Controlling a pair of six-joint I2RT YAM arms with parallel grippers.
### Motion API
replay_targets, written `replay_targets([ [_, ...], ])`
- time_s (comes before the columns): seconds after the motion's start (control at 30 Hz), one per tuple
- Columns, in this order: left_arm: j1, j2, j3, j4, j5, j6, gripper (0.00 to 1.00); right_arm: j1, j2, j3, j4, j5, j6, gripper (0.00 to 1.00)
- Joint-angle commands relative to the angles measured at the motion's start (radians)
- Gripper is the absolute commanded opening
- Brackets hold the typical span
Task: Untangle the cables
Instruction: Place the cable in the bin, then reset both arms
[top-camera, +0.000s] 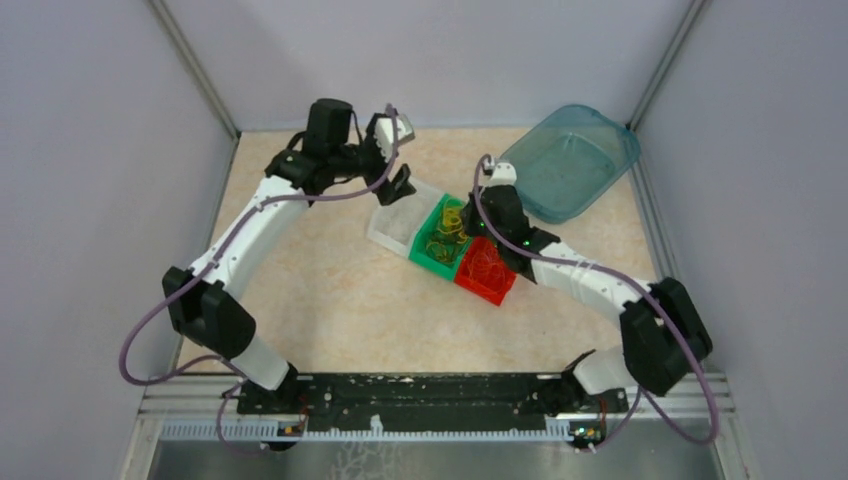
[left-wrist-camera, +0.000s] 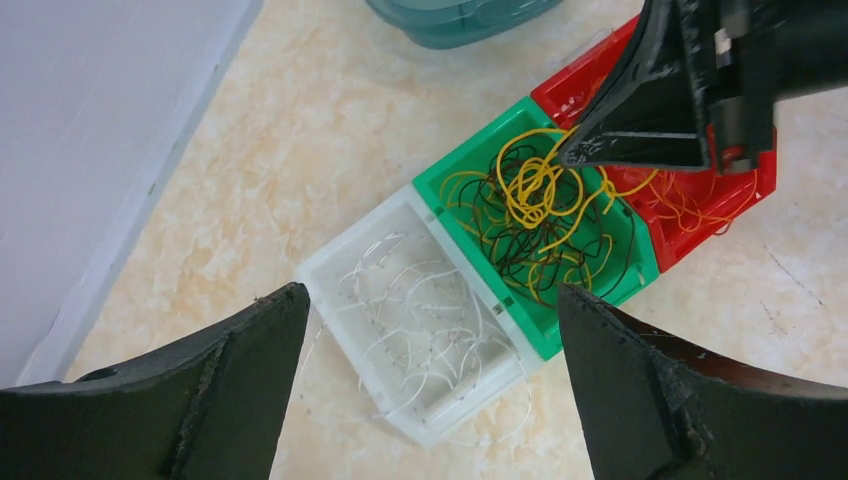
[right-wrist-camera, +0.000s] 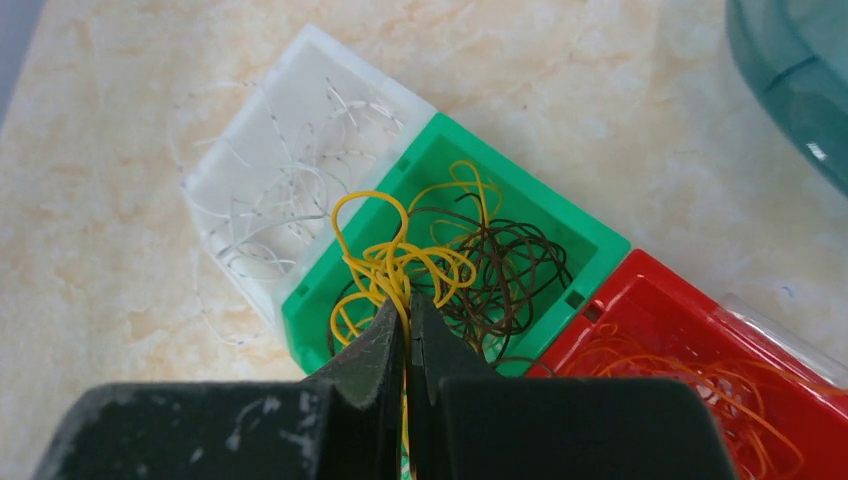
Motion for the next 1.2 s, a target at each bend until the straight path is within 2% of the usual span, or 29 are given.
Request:
replay_targets([
  [0.0,0.113,-0.051,0.027,-0.087,0.101,-0.083,0.99,-0.014,0.141,0.093,0.07,-0.049,-0.01,0.0],
  [0.2,0.297,-0.147,-0.073,-0.044,0.145,-0.142,1.0,-0.013,0.346,0.184,-0.035,-0.049,-0.045,0.0],
  [0.27,0.345,-0.189,-0.136,-0.015,0.147,-0.147,1.0,-0.008,0.36,0.195,-0.054,-0.024,-0.07,0.0],
  [0.3,0.37,-0.209,-0.164,-0.003,0.15,-0.147,1.0,-0.005,0.353,0.201,-0.064,-0.01,-0.085,0.04],
  [0.33,0.393,-0.224,-0.189,0.007,0.152,-0.147,1.0,-0.003,0.34,0.21,-0.077,0.007,-0.093,0.15],
  [0.47,0.481,-0.255,-0.245,0.013,0.156,-0.123,1.0,-0.003,0.204,0.237,-0.098,0.028,-0.127,0.46],
  [0.67,0.592,-0.258,-0.247,0.009,0.202,-0.121,1.0,-0.004,0.057,0.38,-0.228,-0.006,-0.172,0.79],
  [0.73,0.613,-0.263,-0.258,0.017,0.208,-0.119,1.0,-0.004,0.013,0.414,-0.282,0.017,-0.193,0.94],
  [0.87,0.629,-0.288,-0.369,0.105,0.196,-0.134,1.0,-0.049,-0.14,0.343,-0.266,0.123,-0.225,0.98],
  [1.0,0.633,-0.306,-0.609,0.35,0.165,-0.202,1.0,-0.165,-0.282,0.16,-0.158,0.319,-0.211,0.99],
  [1.07,0.632,-0.299,-0.731,0.544,0.128,-0.254,1.0,-0.233,-0.333,0.053,-0.074,0.356,-0.223,0.99],
  [1.17,0.632,-0.262,-0.834,0.676,0.135,-0.277,1.0,-0.288,-0.385,-0.112,0.129,0.441,-0.303,0.99],
])
